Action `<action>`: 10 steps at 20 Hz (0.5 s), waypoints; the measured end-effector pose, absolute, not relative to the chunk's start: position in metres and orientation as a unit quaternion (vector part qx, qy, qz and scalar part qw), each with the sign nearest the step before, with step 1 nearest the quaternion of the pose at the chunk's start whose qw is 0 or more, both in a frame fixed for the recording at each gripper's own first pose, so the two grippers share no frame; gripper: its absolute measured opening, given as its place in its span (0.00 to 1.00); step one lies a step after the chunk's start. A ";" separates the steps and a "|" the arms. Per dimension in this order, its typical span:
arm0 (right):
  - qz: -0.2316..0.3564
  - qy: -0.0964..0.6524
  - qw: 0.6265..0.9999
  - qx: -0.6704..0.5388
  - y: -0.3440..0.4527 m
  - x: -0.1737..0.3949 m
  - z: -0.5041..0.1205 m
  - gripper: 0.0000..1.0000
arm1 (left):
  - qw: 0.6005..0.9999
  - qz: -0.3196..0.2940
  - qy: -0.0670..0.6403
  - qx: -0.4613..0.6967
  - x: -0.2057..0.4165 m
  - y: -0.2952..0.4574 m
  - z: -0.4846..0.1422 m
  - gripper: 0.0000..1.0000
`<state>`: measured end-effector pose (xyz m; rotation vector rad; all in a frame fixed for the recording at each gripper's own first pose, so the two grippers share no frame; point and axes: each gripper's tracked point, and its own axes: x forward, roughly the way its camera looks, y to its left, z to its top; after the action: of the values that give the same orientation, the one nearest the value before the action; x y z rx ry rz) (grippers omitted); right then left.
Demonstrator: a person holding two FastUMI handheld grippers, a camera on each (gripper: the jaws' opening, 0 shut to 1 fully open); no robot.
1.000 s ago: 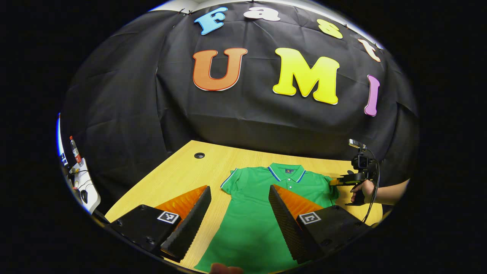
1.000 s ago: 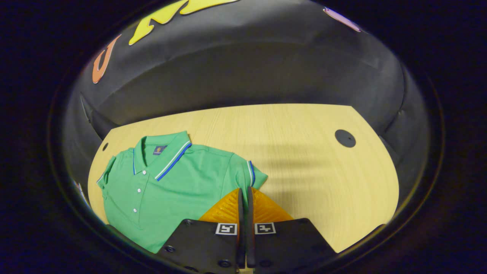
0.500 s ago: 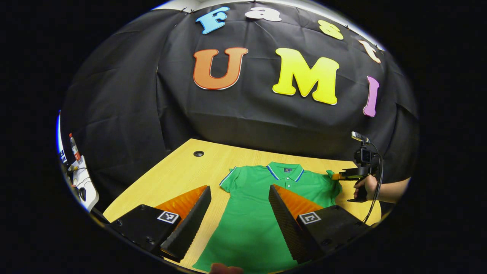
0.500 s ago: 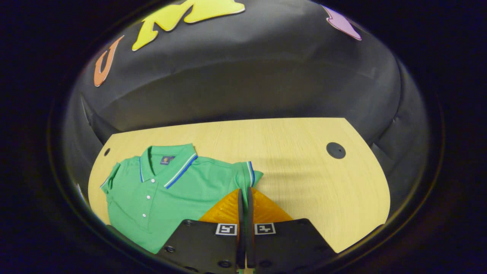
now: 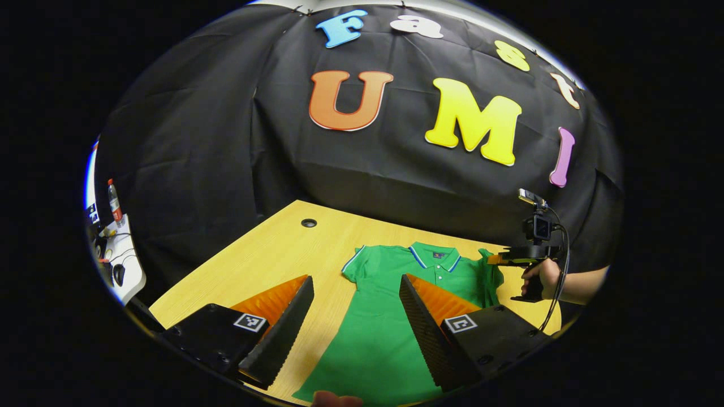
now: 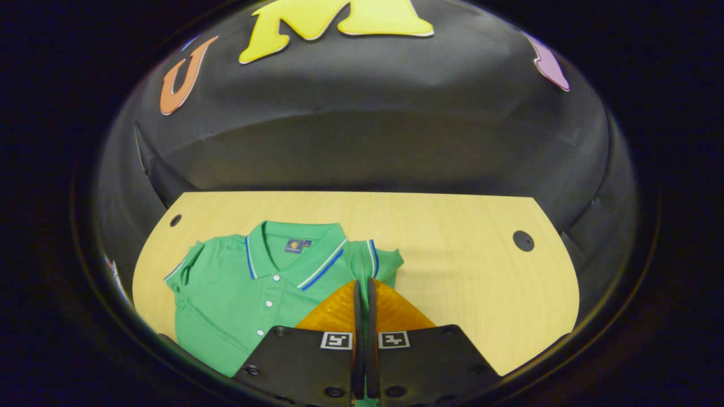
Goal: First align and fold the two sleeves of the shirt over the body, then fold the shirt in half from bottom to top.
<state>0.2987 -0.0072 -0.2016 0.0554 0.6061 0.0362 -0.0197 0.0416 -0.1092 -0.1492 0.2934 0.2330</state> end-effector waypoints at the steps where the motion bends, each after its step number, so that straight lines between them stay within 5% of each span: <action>1: 0.020 0.302 0.953 0.022 -0.001 0.300 -0.205 0.02 | 0.979 0.120 0.144 -0.074 -0.024 0.047 -0.109 0.98; 10: 0.025 0.325 0.945 0.004 0.044 0.310 -0.230 0.02 | 0.971 0.158 0.155 -0.089 -0.050 0.083 -0.121 0.98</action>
<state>0.3098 0.0441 -0.2301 0.0085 0.6621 0.0506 -0.0502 0.0835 -0.1208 -0.1791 0.3137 0.3199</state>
